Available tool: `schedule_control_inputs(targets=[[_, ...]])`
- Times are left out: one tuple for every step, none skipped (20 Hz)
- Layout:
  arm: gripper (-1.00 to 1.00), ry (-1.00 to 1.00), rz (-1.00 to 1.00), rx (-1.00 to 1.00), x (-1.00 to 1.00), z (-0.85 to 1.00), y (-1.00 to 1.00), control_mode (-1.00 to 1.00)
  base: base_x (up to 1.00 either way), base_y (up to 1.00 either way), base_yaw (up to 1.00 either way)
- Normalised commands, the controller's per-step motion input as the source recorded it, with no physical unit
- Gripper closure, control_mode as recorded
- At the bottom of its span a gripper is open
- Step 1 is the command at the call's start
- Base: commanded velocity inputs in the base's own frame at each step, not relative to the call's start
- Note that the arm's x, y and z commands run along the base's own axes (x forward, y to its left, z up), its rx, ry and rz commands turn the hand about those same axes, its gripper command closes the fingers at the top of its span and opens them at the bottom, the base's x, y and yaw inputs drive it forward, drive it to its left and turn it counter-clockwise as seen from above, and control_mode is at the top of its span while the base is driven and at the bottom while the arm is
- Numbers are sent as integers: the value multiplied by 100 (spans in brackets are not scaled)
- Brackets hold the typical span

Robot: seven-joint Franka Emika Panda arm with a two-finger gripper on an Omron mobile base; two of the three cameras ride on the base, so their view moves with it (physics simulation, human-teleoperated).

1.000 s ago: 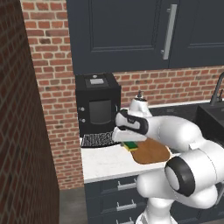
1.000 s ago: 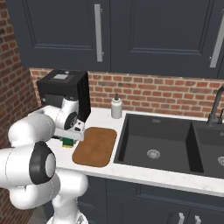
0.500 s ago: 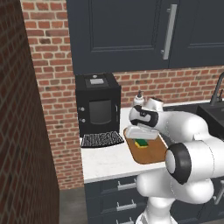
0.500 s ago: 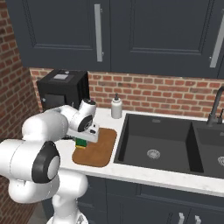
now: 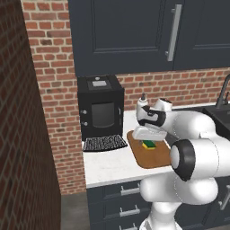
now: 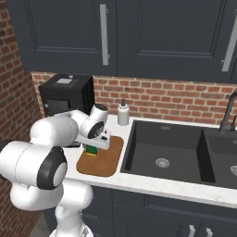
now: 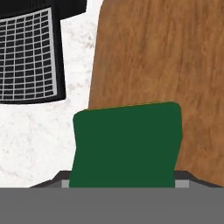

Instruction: Pick up the sponge from the counter and clean the cutting board by briefly scrubbing or pressing down on the cutting board. Once finished, release the sponge.

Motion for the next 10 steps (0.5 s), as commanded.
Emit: schedule_control_inputs(targets=[[100, 0, 0, 0, 31, 0, 0, -100, 0, 0, 0], [100, 0, 0, -2, 38, -3, 0, -100, 0, 0, 0], [100, 0, 0, -2, 40, -4, 0, -100, 0, 0, 0], [100, 0, 0, -1, 40, -6, 0, -100, 0, 0, 0], [100, 0, 0, 0, 39, -7, 0, -100, 0, 0, 0], [100, -1, 0, 0, 34, -8, 0, -100, 0, 0, 0], [100, -2, 0, 0, 32, -6, 0, -100, 0, 0, 0], [100, -3, 0, 0, 32, -4, 0, -100, 0, 0, 0], [100, -4, 0, 0, 31, -2, 0, -100, 0, 0, 0], [100, -5, 0, 0, 29, 0, 0, -100, 0, 0, 0]])
